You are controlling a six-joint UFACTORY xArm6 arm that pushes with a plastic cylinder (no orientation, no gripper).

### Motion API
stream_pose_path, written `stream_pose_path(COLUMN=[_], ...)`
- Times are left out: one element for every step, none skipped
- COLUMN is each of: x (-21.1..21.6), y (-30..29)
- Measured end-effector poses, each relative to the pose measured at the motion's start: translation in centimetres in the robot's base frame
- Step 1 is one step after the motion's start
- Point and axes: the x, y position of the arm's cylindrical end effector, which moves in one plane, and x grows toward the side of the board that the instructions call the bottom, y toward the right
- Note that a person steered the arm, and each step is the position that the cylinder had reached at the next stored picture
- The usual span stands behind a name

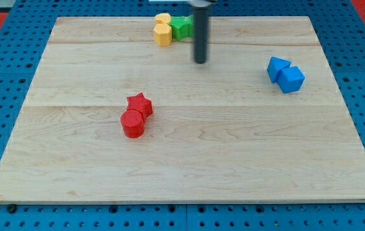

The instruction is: Point arm on center right of the board

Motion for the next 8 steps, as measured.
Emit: stream_pose_path(x=[-5.7,-9.2,-9.2,-8.4,-4.5,-1.5,1.1,3.0], y=[4.9,7.5,7.5,7.7,10.3,13.9,18.6,22.0])
